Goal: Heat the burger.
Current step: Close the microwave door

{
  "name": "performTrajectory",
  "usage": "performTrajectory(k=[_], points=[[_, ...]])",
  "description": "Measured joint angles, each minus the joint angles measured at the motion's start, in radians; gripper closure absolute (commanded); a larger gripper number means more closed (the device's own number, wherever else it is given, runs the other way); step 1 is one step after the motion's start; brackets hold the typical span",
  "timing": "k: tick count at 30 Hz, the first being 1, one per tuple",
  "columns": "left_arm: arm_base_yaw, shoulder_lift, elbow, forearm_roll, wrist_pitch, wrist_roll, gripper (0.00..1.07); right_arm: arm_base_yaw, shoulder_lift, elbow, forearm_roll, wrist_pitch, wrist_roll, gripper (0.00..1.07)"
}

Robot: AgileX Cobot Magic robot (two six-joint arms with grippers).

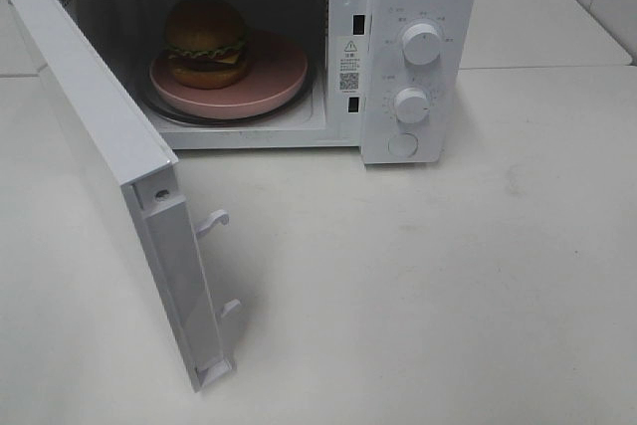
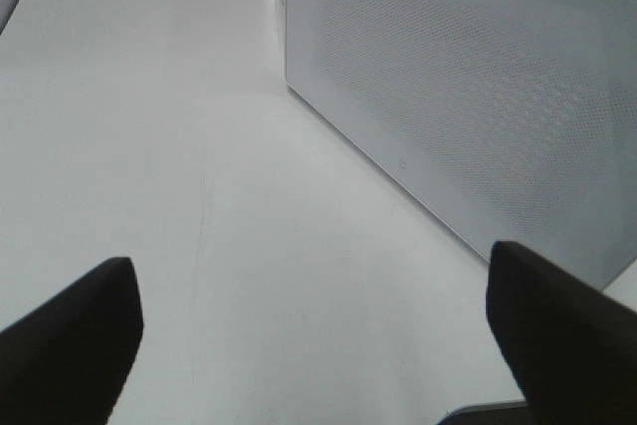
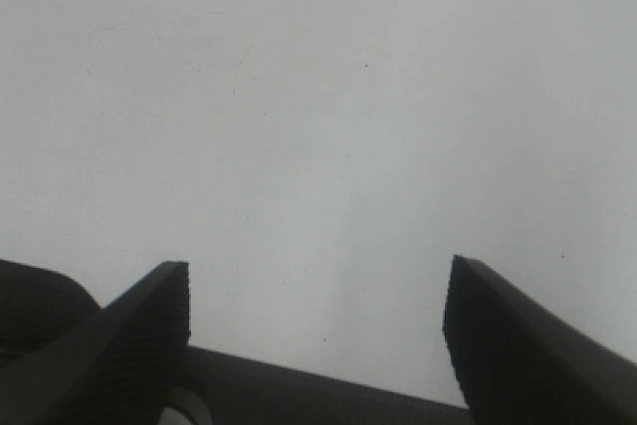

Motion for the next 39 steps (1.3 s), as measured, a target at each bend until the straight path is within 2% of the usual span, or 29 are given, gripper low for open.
performTrajectory(k=[5,8,9,15,28,39], points=[[0.000,0.000,0.000,0.000,0.000,0.000,0.20,-0.011,-0.095,0.053,-0.002,-0.022,0.000,0.36],[0.000,0.000,0.000,0.000,0.000,0.000,0.20,-0.057,-0.160,0.093,0.000,-0.024,0.000,0.36],[0.000,0.000,0.000,0.000,0.000,0.000,0.20,-0.100,-0.202,0.107,0.003,-0.023,-0.001,0.36],[0.000,0.000,0.000,0.000,0.000,0.000,0.20,-0.171,-0.351,0.110,0.008,-0.021,-0.001,0.36],[0.000,0.000,0.000,0.000,0.000,0.000,0.20,-0.199,-0.571,0.110,0.008,-0.019,-0.001,0.37],[0.000,0.000,0.000,0.000,0.000,0.000,0.20,-0.199,-0.573,0.110,0.008,-0.019,-0.001,0.37]])
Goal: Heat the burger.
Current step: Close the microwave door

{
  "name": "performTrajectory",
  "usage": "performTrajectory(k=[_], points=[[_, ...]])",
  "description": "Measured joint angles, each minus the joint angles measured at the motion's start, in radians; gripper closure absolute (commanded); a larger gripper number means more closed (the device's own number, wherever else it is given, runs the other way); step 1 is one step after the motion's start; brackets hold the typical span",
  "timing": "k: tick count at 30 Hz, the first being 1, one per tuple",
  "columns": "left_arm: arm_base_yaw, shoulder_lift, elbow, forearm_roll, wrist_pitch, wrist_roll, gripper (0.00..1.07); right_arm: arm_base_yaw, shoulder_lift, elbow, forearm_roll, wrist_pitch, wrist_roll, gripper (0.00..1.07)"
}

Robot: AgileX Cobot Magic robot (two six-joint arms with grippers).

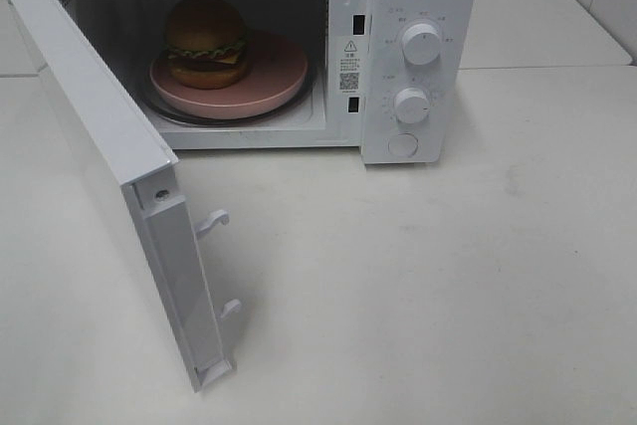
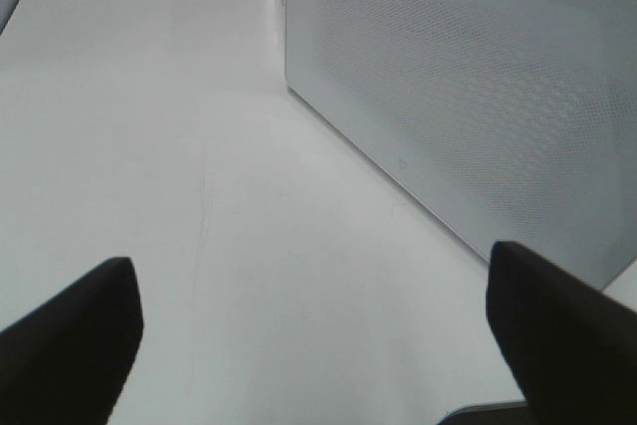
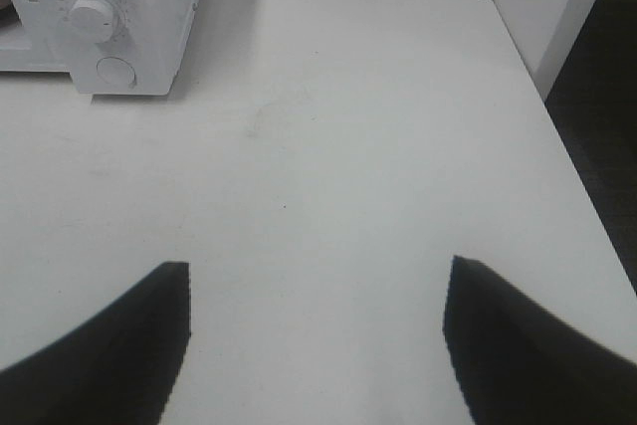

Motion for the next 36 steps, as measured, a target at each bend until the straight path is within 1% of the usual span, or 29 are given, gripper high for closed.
performTrajectory(k=[36], points=[[0.000,0.000,0.000,0.000,0.000,0.000,0.20,0.000,0.000,0.000,0.000,0.000,0.000,0.37]])
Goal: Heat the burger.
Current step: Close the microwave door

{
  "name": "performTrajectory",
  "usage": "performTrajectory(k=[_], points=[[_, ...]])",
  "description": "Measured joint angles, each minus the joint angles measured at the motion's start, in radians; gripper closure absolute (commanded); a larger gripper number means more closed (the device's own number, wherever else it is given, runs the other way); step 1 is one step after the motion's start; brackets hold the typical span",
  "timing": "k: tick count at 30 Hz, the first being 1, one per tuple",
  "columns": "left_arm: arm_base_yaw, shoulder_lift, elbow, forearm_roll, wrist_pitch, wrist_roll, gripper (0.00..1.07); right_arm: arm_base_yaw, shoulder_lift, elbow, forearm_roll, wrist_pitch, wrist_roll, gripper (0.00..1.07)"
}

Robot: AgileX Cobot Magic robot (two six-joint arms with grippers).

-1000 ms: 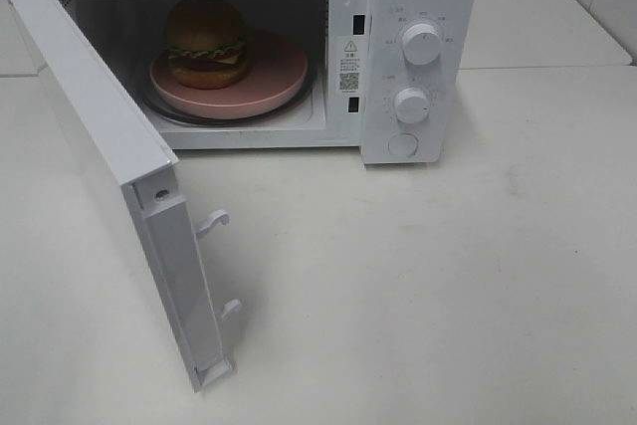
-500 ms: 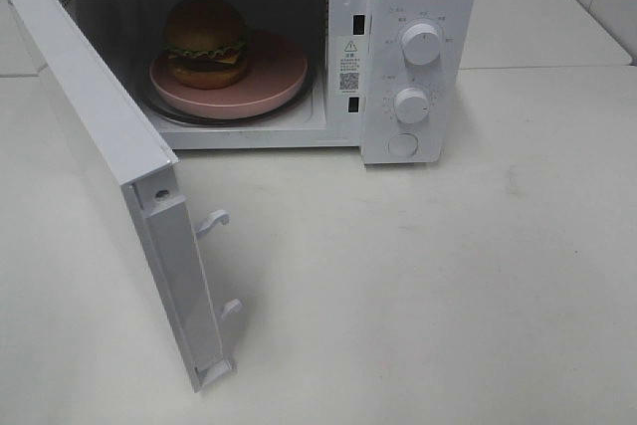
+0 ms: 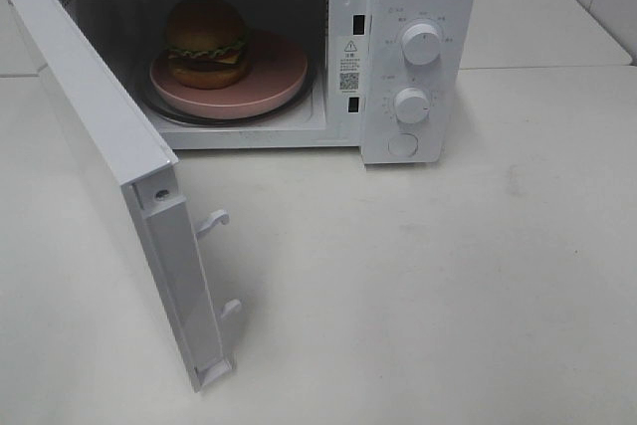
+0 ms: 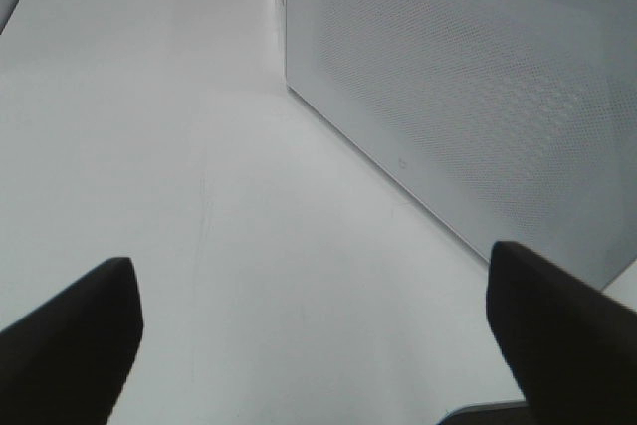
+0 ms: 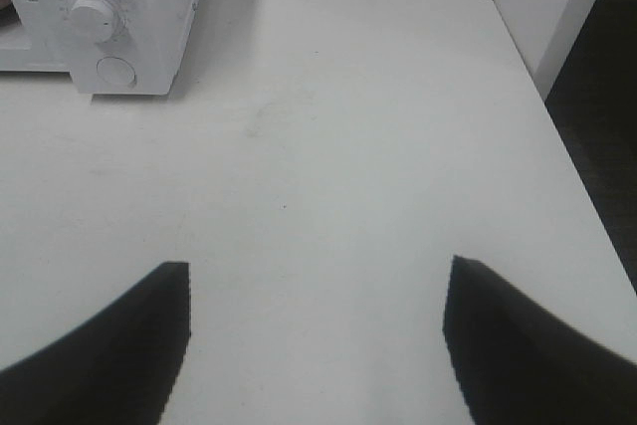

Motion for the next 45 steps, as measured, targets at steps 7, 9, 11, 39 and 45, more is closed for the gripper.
performTrajectory(k=[7,9,11,39,45], points=[[0.000,0.000,0.000,-0.014,0.000,0.000,0.20,0.000,0.000,0.000,0.000,0.000,0.000,0.37],[0.000,0.000,0.000,-0.014,0.000,0.000,0.20,0.000,0.000,0.000,0.000,0.000,0.000,0.37],[0.000,0.000,0.000,-0.014,0.000,0.000,0.21,0.000,0.000,0.000,0.000,0.000,0.000,0.37],[0.000,0.485,-0.022,-0.015,-0.468,0.000,1.07,0.000,0.000,0.000,0.000,0.001,0.000,0.37],[0.000,0.620,-0.022,-0.060,-0.592,0.025,1.07,0.000,0.000,0.000,0.000,0.001,0.000,0.37]])
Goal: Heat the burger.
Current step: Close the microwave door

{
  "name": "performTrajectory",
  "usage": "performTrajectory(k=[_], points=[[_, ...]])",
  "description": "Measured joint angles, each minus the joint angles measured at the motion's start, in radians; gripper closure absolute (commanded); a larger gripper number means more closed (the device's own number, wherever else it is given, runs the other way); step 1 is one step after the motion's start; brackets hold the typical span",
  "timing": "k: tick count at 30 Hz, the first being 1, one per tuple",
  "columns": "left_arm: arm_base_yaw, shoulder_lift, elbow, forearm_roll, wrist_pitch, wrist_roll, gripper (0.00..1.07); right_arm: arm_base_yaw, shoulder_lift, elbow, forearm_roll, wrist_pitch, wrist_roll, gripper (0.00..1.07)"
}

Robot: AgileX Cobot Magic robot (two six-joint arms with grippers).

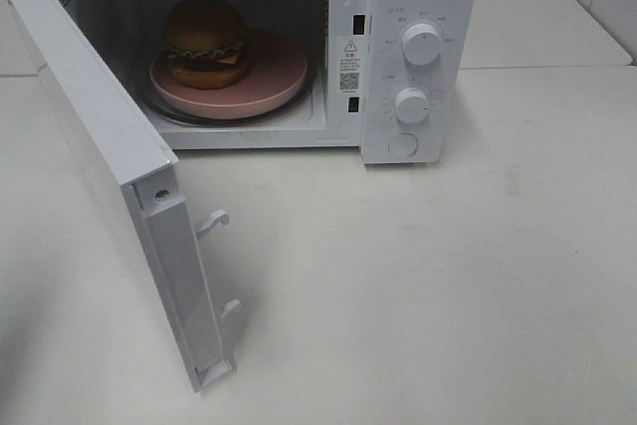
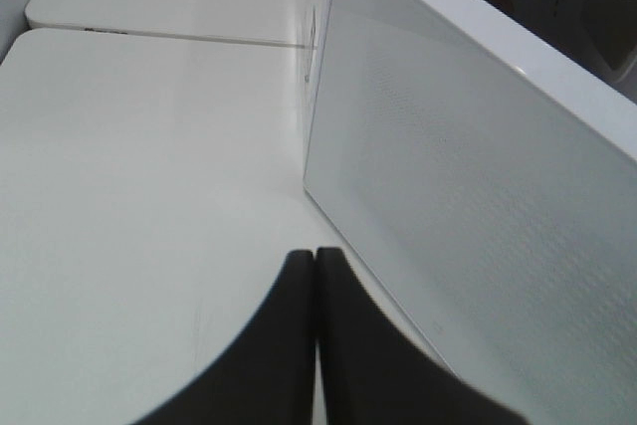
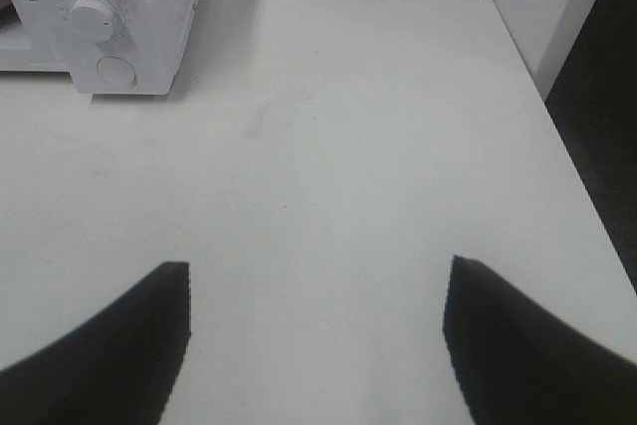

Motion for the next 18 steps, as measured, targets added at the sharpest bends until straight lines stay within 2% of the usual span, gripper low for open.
performTrajectory(k=[1,4,6,7,12,18], points=[[0.000,0.034,0.014,-0.014,-0.069,0.042,1.07,0.000,0.000,0.000,0.000,0.000,0.000,0.37],[0.000,0.050,0.027,-0.021,-0.115,0.068,1.07,0.000,0.000,0.000,0.000,0.000,0.000,0.37],[0.000,0.100,0.094,-0.049,-0.297,0.148,1.07,0.000,0.000,0.000,0.000,0.000,0.000,0.37],[0.000,0.100,0.094,-0.049,-0.297,0.148,1.07,0.000,0.000,0.000,0.000,0.000,0.000,0.37],[0.000,0.177,0.182,-0.069,-0.513,0.170,1.07,0.000,0.000,0.000,0.000,0.000,0.000,0.37],[0.000,0.272,0.222,-0.062,-0.664,0.170,1.07,0.000,0.000,0.000,0.000,0.000,0.000,0.37]])
